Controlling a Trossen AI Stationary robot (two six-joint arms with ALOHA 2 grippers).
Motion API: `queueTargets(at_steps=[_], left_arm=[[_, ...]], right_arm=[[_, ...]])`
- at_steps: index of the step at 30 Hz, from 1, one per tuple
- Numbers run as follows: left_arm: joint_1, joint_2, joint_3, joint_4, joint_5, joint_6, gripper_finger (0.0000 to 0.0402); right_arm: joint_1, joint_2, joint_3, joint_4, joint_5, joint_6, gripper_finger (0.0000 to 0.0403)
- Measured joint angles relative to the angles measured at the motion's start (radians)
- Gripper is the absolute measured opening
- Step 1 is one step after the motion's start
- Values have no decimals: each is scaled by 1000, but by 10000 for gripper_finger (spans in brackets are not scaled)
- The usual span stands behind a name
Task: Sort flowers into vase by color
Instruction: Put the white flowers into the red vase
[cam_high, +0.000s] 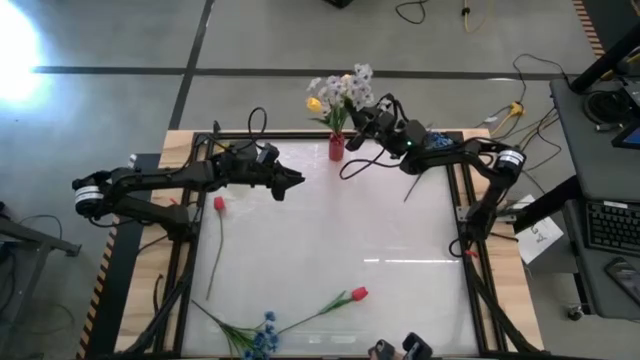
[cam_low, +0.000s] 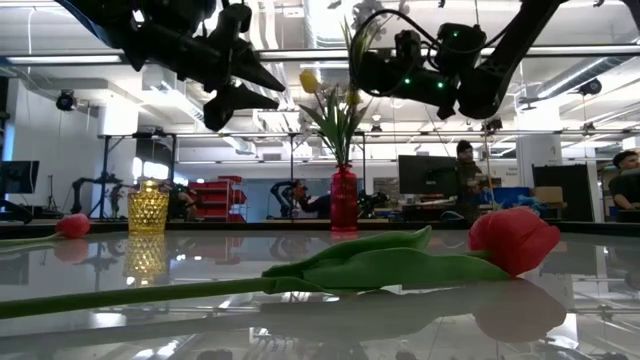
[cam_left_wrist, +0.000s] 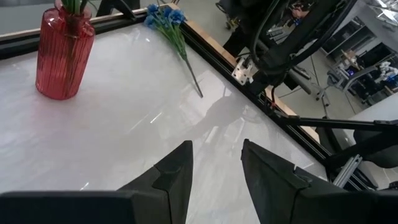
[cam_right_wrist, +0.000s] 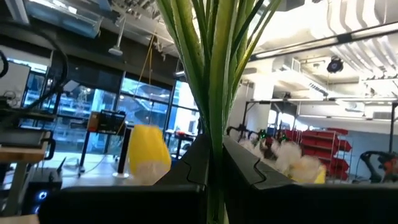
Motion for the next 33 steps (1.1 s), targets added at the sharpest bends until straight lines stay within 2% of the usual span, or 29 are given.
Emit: queueTargets(at_steps=[14,22,33], left_arm=[[0,0,0,-1,-1,8,127],[0,0,0,-2,0,31,127],[0,0,0,-5,0,90,127]], right_arm=[[6,45,-3,-68,3,97,15],[42,51,-17,-136,-1,48,15],[53,66,-74,-139,8,31,15]])
